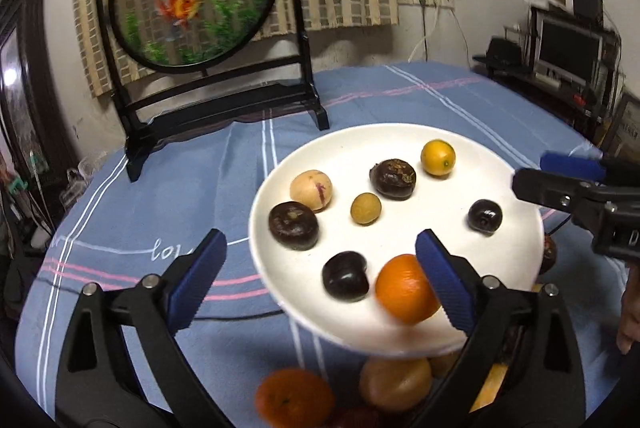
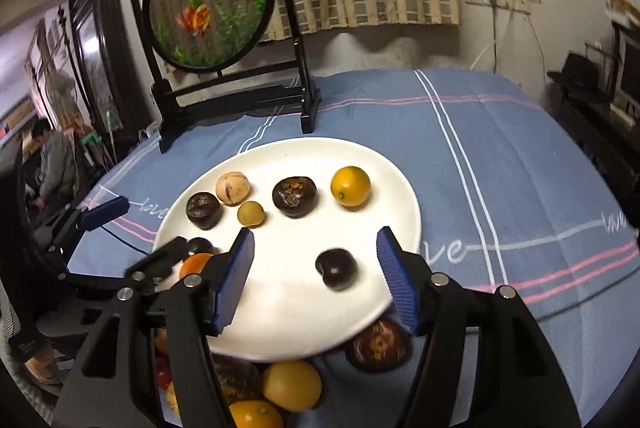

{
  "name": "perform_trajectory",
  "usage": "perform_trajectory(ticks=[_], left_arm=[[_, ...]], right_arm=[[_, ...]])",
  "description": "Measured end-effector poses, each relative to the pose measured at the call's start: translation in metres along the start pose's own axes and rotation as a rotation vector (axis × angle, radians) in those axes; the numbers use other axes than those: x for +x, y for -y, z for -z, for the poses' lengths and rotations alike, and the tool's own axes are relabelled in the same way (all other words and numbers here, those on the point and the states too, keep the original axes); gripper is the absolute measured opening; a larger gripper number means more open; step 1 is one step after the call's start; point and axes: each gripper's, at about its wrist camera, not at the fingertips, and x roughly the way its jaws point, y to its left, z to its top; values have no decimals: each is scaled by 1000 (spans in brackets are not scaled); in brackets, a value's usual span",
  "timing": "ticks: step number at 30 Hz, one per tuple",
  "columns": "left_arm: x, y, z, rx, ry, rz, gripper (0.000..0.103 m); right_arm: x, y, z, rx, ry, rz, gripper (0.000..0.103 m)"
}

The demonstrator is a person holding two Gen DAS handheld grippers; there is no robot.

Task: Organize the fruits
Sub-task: 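Withdraw both open tools from the plate back toward the fruit pile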

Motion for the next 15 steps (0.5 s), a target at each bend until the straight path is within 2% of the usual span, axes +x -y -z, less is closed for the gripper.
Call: perform_trajectory(ticks=[4,7,8,9,12,15], left_arm=[[-21,-23,9,-120,-3,80,101],[-33,-36,21,-177,-12,85,101],[-35,-39,25,-187,-23,81,101],[-37,-43,31,-200,-40,76,101],[-44,-55,48,-238,-77,48,101],[-50,-59,59,-233,-85,-2,101]], right_arm=[[-23,10,9,68,28,-16,67],[-38,15,13,85,71,6,84],[-42,17,17,98,81,20,95],[-47,21,22,122,87,28,98],[-55,30,35,186,64,-5,98],[-59,36,42,234,54,-23,99]])
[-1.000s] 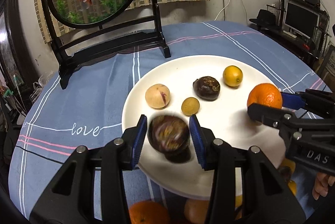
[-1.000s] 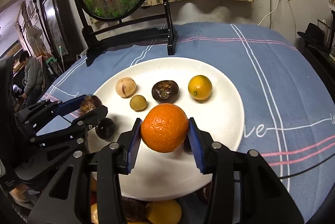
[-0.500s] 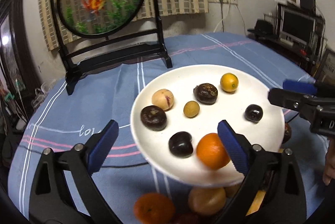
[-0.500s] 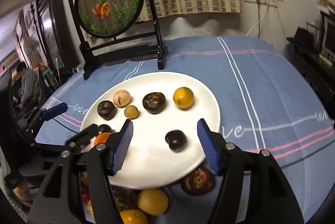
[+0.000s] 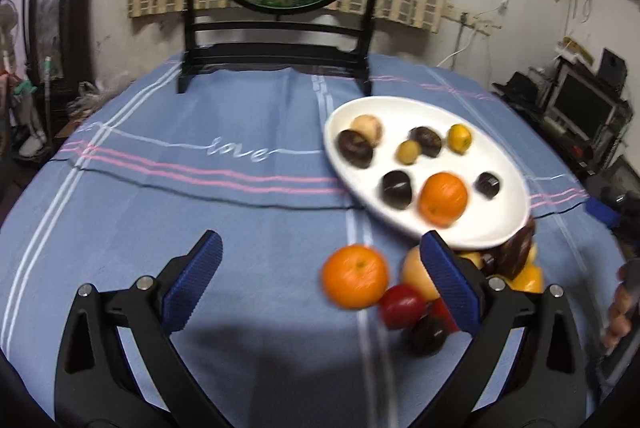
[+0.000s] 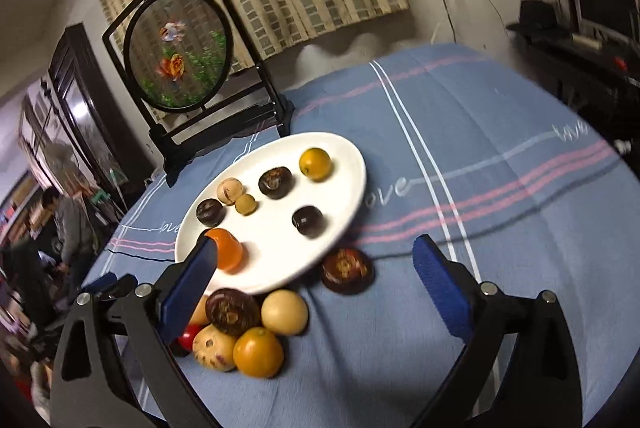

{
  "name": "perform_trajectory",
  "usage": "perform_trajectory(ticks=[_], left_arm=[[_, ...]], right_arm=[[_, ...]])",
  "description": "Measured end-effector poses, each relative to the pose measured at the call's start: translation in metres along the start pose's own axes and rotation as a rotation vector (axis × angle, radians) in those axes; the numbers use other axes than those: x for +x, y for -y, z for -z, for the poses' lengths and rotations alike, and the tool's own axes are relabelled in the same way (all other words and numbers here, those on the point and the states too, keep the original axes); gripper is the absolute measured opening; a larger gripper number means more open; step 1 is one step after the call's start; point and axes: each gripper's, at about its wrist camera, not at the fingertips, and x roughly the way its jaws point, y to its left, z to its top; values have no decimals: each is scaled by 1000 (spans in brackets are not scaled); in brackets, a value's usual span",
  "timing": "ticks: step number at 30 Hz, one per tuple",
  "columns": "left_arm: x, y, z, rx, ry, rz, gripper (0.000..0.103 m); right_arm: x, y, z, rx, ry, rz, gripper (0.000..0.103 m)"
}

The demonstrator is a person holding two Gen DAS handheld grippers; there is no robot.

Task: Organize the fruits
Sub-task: 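Withdraw both open tools from the plate back toward the fruit pile, then grasp a mandarin orange with the left tool while the right grasps a dark patterned fruit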

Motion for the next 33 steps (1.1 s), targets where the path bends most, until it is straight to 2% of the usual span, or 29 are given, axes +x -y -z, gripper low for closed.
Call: perform_trajectory(ticks=[3,9,13,17,18,20,24,26,30,33], left_arm=[[4,0,4,17,-22,-28,101],[11,13,6,74,-51,-10,101],[23,23,9,122,-93,-17,101],[28,23,9,147,-89,-76,101],[31,19,9,150,-93,-124,101],[29,11,7,130,-94,-114,101],[17,0,4,83,-46,-161,101],[18,3,5,98,-54,-145,101],[24,23,11,193,-66,-131,101],[29,21,11,186,-86,-122,101]], right_arm=[[-1,2,1,18,-3,-2,99],[8,4,1,37,-53,8,99],[5,6,0,48,-45,5,99],[6,8,1,56,-49,7,99],[6,9,1,57,-53,10,99],[7,11,1,62,-55,12,99],[4,16,0,84,-43,10,99],[4,17,1,91,-46,9,99],[5,17,2,95,-55,4,99],[4,16,2,96,-59,4,99]])
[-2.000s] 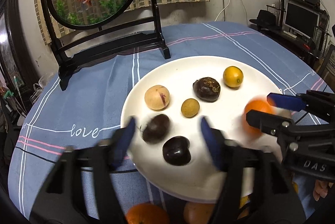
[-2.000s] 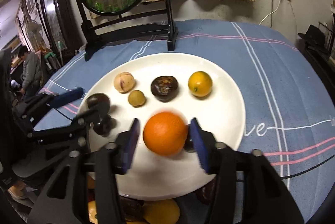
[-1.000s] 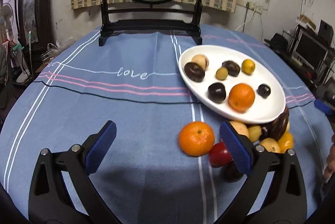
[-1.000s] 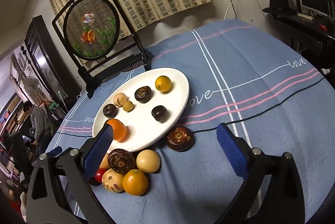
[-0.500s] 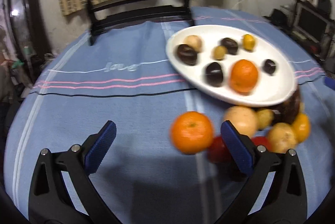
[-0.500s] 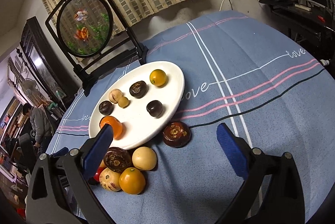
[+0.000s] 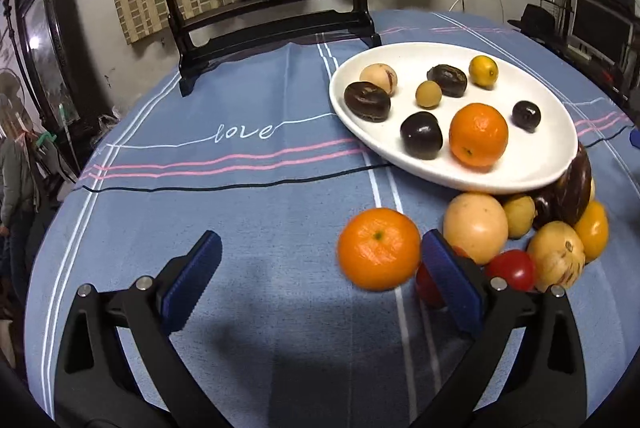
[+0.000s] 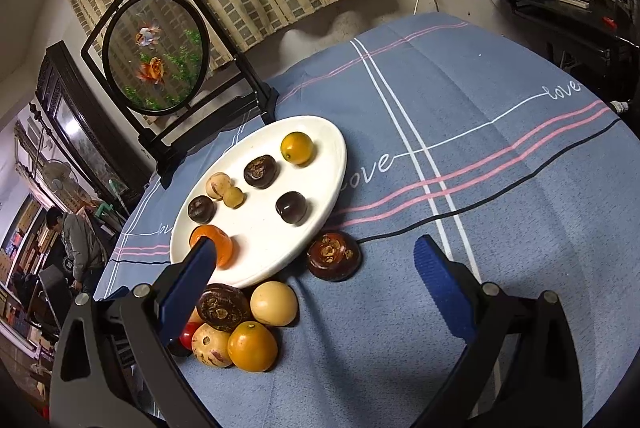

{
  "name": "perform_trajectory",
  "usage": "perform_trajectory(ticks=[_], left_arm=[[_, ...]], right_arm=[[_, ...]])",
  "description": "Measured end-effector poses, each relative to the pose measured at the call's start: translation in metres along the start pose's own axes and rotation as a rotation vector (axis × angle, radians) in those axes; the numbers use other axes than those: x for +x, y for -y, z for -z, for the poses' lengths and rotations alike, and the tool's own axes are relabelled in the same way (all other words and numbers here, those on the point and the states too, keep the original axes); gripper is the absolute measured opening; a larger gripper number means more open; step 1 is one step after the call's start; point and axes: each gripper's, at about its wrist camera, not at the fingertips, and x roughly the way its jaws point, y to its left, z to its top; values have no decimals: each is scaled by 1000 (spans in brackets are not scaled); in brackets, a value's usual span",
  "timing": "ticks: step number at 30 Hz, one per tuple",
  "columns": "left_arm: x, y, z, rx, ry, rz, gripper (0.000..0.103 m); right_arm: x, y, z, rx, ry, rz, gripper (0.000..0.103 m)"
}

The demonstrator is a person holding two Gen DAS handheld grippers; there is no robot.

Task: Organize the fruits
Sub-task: 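Grasp a mandarin orange with the left tool while the right grasps a dark patterned fruit, then carry both fruits onto the white plate and open both tools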

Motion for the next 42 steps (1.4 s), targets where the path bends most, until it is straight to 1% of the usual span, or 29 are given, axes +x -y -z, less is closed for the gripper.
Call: perform_trajectory(ticks=[4,6,7,8,9,11,12,14,15,16,17,21,22,23,24,25,26,27,28,29,30,31,33,34,35,37,40,42], left_arm=[[10,-15,-1,-81,-44,102,101],[11,-19,0,-102,-55,132,100],[9,-18,1,-100,-54,134,98],[7,-16,2,-91,-49,134,93],[3,-13,2,-74,-42,140,89],[1,-9,3,-59,-36,161,77],[2,-9,3,-59,-37,181,74],[3,-10,2,-68,-37,215,64],[5,-10,2,-76,-39,250,61],[7,-11,2,-82,-44,268,58],[8,-10,2,-85,-46,279,57],[14,-13,2,-118,-69,307,57],[14,-14,3,-120,-69,315,52],[14,-14,3,-120,-63,330,45],[13,-14,4,-123,-62,327,45],[12,-12,4,-116,-60,313,45],[11,-11,4,-110,-58,303,45],[10,-10,4,-106,-58,299,45],[10,-10,4,-103,-57,295,45],[10,-9,4,-100,-56,292,45],[10,-8,4,-97,-56,289,45],[10,-8,4,-96,-56,288,45],[10,-8,3,-91,-54,284,45],[9,-7,3,-89,-54,282,45],[10,-7,3,-87,-54,281,45],[10,-6,3,-83,-54,276,45],[10,-6,3,-80,-54,272,45],[10,-6,3,-80,-54,271,45]], right_arm=[[2,1,0,6,-6,6,99],[2,1,0,8,-9,8,99],[3,2,0,9,-10,8,99],[2,1,0,9,-9,9,99],[3,2,0,10,-9,9,99],[3,2,0,10,-11,9,99],[3,2,0,11,-13,10,99],[4,2,0,11,-15,11,99],[4,2,0,10,-13,13,99],[4,2,1,7,-14,12,99],[5,2,1,4,-17,10,99],[7,1,2,-18,-27,-1,99],[8,1,2,-23,-32,0,99],[9,2,3,-20,-38,-6,99],[10,2,2,-15,-44,-24,99],[9,1,2,-11,-51,-67,99],[8,-2,3,-12,-54,-113,95],[6,-7,4,-28,-56,-159,94],[5,-19,6,-80,-52,-180,93],[4,-29,10,-134,-46,-173,92],[4,-41,14,-201,-41,-158,87],[6,-57,23,-292,-44,-139,84],[11,-74,35,-380,-65,-123,73],[15,-82,42,-427,-79,-107,71],[18,-88,47,-463,-88,-91,66],[24,-97,55,-522,-88,-55,65],[31,-103,63,-580,-87,-11,58],[37,-100,63,-580,-100,2,48]])
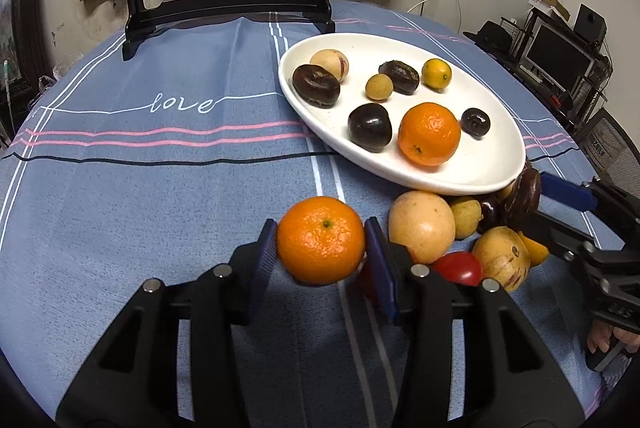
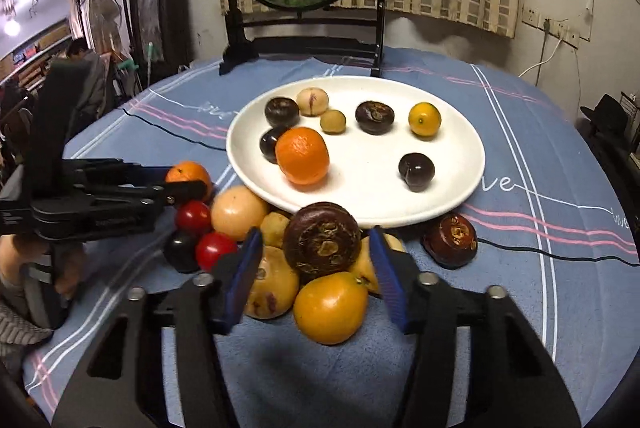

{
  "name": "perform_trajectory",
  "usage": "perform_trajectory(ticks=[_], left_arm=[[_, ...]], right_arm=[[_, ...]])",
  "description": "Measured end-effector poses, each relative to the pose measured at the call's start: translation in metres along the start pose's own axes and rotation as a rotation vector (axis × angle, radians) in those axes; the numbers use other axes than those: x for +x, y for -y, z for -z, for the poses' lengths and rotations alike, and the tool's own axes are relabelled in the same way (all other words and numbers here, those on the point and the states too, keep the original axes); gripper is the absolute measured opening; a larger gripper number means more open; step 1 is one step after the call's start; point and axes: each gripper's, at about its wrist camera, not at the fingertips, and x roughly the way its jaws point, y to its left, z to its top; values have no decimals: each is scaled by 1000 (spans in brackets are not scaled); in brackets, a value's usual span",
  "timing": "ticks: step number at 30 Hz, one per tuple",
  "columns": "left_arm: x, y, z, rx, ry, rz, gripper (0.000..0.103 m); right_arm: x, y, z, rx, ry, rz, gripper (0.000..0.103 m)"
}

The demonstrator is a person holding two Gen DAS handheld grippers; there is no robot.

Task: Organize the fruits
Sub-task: 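Carry both fruits onto the white plate and open both tools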

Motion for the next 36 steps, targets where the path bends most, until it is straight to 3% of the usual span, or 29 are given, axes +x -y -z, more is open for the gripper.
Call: perform_trajectory(ticks=[2,12,23,26,30,36], left_arm=[[0,0,0,0,0,1,45],[-2,3,1,9,11,-10,45],[-30,14,-2,57,135,-21,44],[-40,22,-14,67,171,-11,45],[-33,34,-48,73,162,-7,45],[8,37,-91,14,120,1,45]], right_arm=[[4,3,-1,1,-2,11,44],[2,0,-2,5,10,18,42],[-12,7,-5,45,56,-7,42],[-27,16,-12,81,110,-14,42],[-31,31,-32,110,136,-4,42],[3,51,-78,145,110,16,42]])
